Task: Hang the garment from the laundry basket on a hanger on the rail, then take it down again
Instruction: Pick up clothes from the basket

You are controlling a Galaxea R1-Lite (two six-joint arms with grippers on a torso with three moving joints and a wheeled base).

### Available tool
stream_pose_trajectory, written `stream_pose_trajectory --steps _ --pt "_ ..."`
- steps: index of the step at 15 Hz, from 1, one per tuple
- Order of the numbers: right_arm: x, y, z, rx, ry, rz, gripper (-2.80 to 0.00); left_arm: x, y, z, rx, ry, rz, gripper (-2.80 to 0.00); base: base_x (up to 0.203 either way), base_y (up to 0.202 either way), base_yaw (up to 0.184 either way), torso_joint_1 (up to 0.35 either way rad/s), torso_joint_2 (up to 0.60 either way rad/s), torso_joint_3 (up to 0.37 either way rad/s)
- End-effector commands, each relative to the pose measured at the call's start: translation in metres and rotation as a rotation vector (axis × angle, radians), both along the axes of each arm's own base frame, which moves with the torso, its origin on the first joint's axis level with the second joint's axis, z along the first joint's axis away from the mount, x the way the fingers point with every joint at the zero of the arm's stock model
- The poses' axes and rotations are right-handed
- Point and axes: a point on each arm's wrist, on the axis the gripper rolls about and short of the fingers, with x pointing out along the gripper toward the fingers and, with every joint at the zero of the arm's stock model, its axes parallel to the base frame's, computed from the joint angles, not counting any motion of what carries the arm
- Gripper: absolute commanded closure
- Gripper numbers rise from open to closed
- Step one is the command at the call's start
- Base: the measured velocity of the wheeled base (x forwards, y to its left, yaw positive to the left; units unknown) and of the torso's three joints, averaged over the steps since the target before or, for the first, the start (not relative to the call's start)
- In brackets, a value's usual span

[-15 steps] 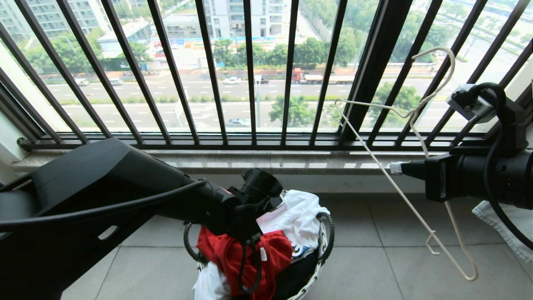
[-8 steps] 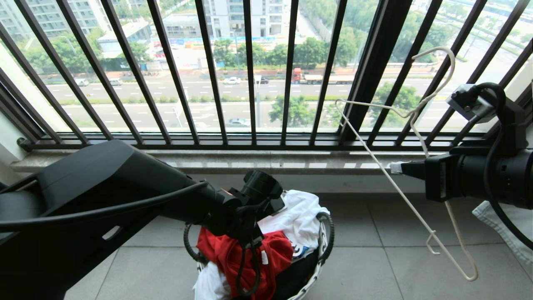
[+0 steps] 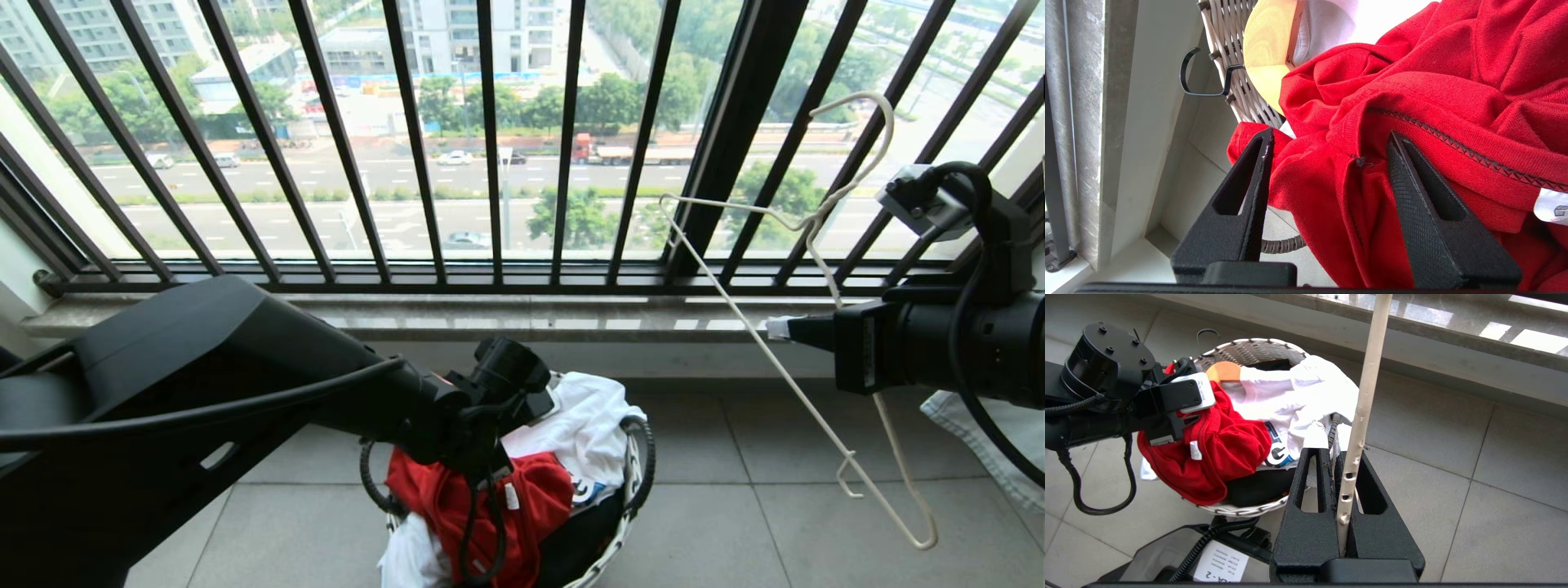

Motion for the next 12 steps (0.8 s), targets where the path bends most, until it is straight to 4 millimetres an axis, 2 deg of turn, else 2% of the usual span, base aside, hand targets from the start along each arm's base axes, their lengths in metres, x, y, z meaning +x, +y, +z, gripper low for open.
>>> stream_pose_trajectory --steps 1,9,12 --pt "0.0 0.0 0.0 -0.001 0.001 0.0 0.0 -0.001 0.008 -0.003 0.017 0.014 0.014 0.0 0.0 0.0 0.0 0.0 0.0 0.0" --pt "0.0 0.0 0.0 -0.001 0.001 0.002 0.0 -0.001 0.033 0.022 -0.032 -0.021 0.08 0.0 0.0 0.0 0.0 0.0 0.0 0.0" --pt "0.0 0.0 0.0 0.001 0.0 0.002 0.0 -0.005 0.038 0.046 -0.097 -0.074 0.116 0.0 0.0 0.0 0.0 0.0 0.0 0.0"
